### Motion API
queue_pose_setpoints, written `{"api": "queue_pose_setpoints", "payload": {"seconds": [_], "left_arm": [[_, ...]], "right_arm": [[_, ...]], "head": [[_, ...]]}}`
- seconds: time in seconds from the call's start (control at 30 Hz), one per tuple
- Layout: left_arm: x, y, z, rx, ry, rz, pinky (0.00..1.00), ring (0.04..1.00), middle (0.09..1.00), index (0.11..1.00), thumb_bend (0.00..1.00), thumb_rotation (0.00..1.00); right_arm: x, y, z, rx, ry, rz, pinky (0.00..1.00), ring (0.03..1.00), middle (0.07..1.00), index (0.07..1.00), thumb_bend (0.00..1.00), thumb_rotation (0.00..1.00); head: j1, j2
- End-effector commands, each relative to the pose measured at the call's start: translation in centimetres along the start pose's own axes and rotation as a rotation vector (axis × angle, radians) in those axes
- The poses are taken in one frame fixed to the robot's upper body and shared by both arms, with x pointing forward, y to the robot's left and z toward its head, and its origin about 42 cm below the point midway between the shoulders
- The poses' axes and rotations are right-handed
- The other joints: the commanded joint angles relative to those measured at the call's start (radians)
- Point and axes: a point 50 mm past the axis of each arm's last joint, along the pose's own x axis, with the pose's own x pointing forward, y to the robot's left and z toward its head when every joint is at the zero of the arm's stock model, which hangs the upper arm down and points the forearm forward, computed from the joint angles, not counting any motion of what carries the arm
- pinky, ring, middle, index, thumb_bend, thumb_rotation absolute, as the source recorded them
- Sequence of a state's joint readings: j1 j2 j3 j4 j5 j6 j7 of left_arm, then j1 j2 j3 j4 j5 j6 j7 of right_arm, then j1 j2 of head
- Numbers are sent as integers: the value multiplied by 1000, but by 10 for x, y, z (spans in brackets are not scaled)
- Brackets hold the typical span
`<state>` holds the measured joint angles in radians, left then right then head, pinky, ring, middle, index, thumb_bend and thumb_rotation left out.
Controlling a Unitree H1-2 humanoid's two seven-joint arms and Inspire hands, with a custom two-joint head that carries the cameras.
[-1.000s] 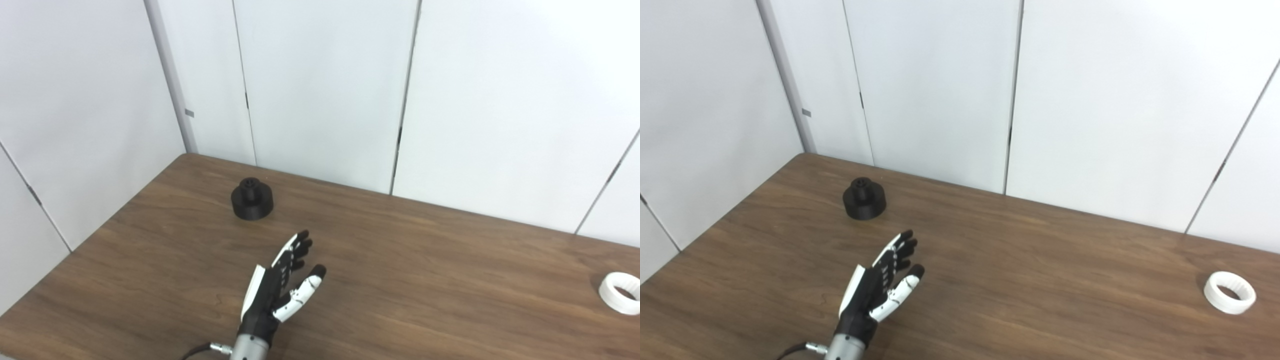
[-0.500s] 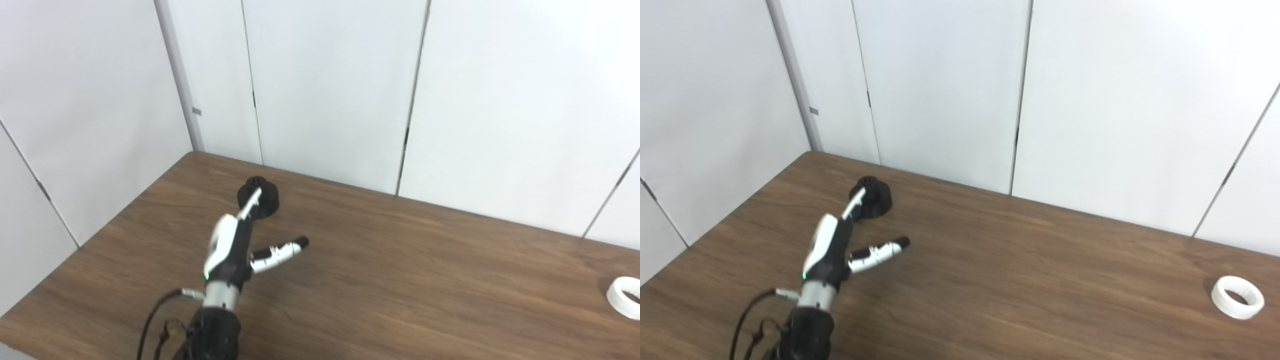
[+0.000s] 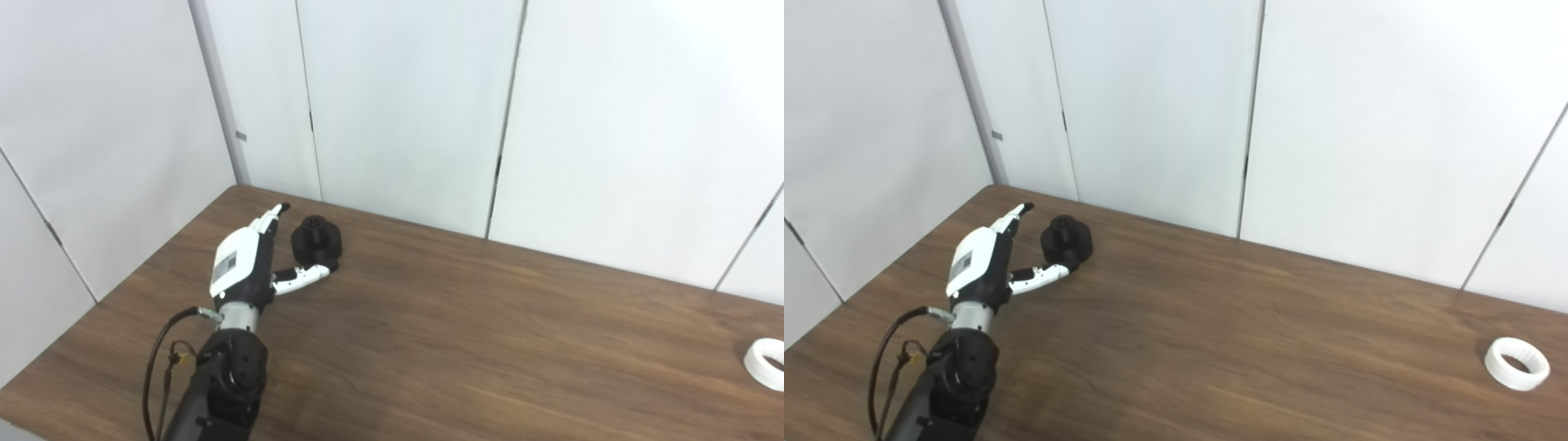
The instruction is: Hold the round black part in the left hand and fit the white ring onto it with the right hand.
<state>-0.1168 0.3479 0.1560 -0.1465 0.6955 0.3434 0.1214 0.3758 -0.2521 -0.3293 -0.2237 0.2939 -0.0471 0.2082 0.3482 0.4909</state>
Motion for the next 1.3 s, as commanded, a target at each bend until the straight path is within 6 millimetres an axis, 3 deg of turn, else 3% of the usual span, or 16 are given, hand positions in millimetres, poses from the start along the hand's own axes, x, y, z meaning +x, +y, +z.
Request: {"api": "queue_pose_setpoints", "payload": {"seconds": [0.0,0.5,0.97,1.27], "left_arm": [[21,17,12,53,-62,98,987,964,913,889,973,519],[58,8,-6,214,65,41,1000,987,930,859,980,587],[75,-5,-19,237,139,-46,1000,1000,954,845,1000,648],[86,-15,-23,238,167,-63,1000,996,941,842,1000,633]], "right_arm": [[-1,-3,2,-13,8,5,1000,1000,1000,1000,622,1000],[-2,0,3,-37,13,9,1000,1000,1000,1000,632,1000],[-2,0,3,-52,11,11,1000,1000,1000,1000,650,1000],[-3,2,4,-55,13,8,1000,1000,1000,1000,646,1000]], "head": [[1,1],[-8,8],[-15,17],[-20,19]]}}
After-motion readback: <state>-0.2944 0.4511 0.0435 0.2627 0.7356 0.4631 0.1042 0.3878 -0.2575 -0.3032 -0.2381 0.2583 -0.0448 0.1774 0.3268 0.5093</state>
